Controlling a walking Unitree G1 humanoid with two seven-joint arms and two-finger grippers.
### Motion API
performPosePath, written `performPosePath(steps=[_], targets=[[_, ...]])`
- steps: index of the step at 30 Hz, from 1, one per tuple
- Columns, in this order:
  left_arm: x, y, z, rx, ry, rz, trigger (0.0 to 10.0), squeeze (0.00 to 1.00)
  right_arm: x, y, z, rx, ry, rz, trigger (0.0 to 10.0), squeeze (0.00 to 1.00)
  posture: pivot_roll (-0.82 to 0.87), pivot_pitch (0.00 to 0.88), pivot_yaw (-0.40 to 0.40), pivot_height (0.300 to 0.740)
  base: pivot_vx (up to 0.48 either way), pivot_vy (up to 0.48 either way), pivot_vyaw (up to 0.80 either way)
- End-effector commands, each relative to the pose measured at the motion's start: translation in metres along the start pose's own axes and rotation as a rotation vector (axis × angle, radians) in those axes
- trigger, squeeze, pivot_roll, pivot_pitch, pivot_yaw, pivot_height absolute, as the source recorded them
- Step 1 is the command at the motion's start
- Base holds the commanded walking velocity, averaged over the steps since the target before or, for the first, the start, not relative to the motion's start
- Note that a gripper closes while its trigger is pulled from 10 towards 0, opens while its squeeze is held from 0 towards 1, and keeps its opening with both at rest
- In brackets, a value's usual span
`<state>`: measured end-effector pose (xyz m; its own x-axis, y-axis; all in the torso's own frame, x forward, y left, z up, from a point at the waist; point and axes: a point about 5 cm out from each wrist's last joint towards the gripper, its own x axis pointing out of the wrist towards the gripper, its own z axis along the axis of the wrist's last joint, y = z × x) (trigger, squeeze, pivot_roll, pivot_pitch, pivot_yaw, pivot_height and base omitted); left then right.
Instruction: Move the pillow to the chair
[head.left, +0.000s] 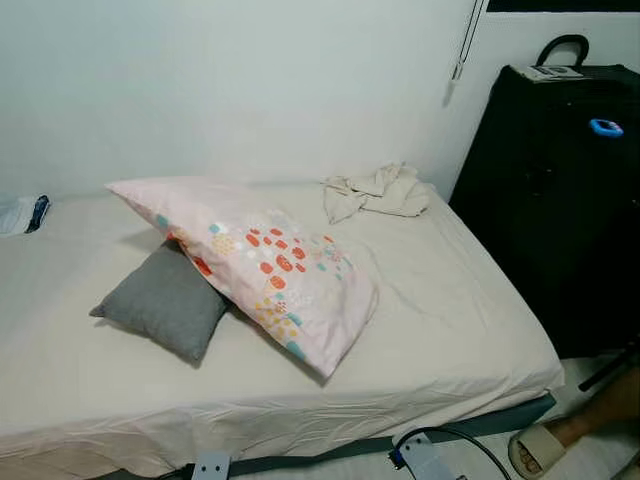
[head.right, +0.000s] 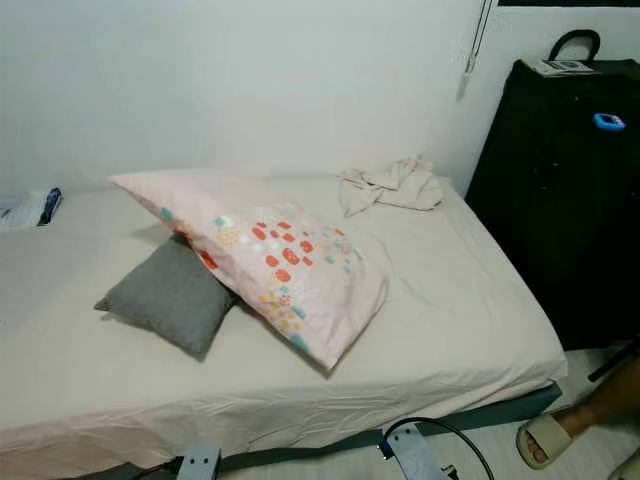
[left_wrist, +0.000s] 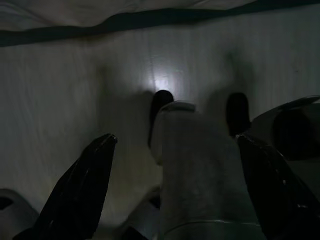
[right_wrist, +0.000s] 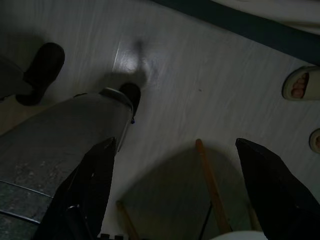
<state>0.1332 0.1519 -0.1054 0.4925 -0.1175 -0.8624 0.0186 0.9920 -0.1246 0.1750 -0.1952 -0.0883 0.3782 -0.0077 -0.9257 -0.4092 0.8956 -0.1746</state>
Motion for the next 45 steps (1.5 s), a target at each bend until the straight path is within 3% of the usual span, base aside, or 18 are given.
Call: performPosePath(steps=[1,11,17,25,31,34,45], targets=[[-0.003,0.003,-0.014,-0.005,0.053,0.007,10.0,0.00,0.000,0.001,-0.003,-0.006,0.013,0.002,10.0,0.00,-0.07,0.034,-0.046,0.740,0.240,0.000,0.00],[-0.005,0.008,-0.021,0.020,0.082,0.035,10.0,0.00,0.000,0.003,-0.007,0.009,0.019,0.005,10.0,0.00,-0.06,0.036,-0.044,0.740,0.024,0.000,0.00],[-0.004,0.010,-0.015,-0.023,0.051,0.051,10.0,0.00,0.000,0.003,-0.004,-0.021,0.010,0.002,10.0,0.00,-0.05,0.037,-0.050,0.740,0.000,0.000,0.00],[-0.004,0.014,-0.008,0.006,0.033,0.043,10.0,0.00,0.001,0.004,0.020,-0.036,-0.055,0.000,10.0,0.00,-0.03,0.024,-0.032,0.740,0.000,0.000,0.00],[-0.007,0.028,-0.008,-0.060,0.011,0.103,10.0,0.00,0.001,0.013,0.029,-0.057,-0.065,0.023,10.0,0.00,0.01,0.000,-0.054,0.740,0.000,0.000,0.00],[-0.008,0.038,0.001,-0.183,-0.044,0.148,10.0,0.00,0.000,0.010,0.040,-0.067,-0.092,0.019,10.0,0.00,0.01,0.000,-0.064,0.740,0.000,0.000,0.00],[-0.006,0.051,0.037,-0.246,-0.174,0.171,10.0,0.00,0.000,0.018,0.047,-0.052,-0.120,0.047,10.0,0.00,0.02,0.000,-0.088,0.740,0.000,0.000,0.00]])
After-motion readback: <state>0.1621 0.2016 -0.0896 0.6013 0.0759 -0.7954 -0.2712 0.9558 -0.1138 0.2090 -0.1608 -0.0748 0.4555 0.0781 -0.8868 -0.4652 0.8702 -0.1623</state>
